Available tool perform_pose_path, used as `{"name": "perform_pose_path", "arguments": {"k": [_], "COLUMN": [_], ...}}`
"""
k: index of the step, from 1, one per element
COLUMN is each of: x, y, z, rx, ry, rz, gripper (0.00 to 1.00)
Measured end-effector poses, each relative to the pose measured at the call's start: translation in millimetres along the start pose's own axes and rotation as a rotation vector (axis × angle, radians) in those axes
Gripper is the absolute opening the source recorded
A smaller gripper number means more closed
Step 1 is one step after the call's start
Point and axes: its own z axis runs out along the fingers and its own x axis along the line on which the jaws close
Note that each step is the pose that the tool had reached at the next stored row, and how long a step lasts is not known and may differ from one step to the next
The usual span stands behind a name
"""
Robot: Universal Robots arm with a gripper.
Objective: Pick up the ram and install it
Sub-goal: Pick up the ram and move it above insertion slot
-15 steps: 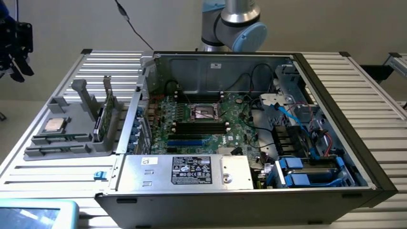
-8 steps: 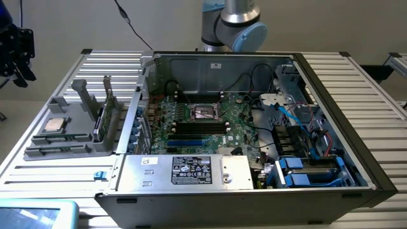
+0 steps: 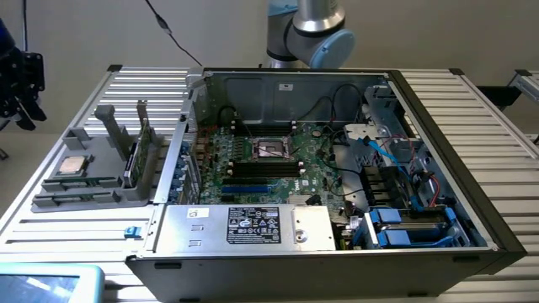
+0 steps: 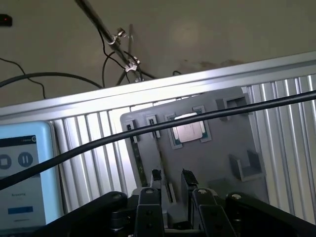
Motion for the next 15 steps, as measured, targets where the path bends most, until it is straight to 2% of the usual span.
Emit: {"name": "perform_pose_path", "arguments": {"k": [3, 11, 15], "x": [7.4, 35.4, 39.8], "y": [-1.7, -8.8, -16.3], "z": [5.4, 20.2, 27.2], "rx": [-0.0001, -0.0004, -0.0005], "ry": [-0.0004, -0.0017, -0.0015], "rz": [0.000, 0.000, -0.002], "gripper": [0.30, 0.30, 0.30]}}
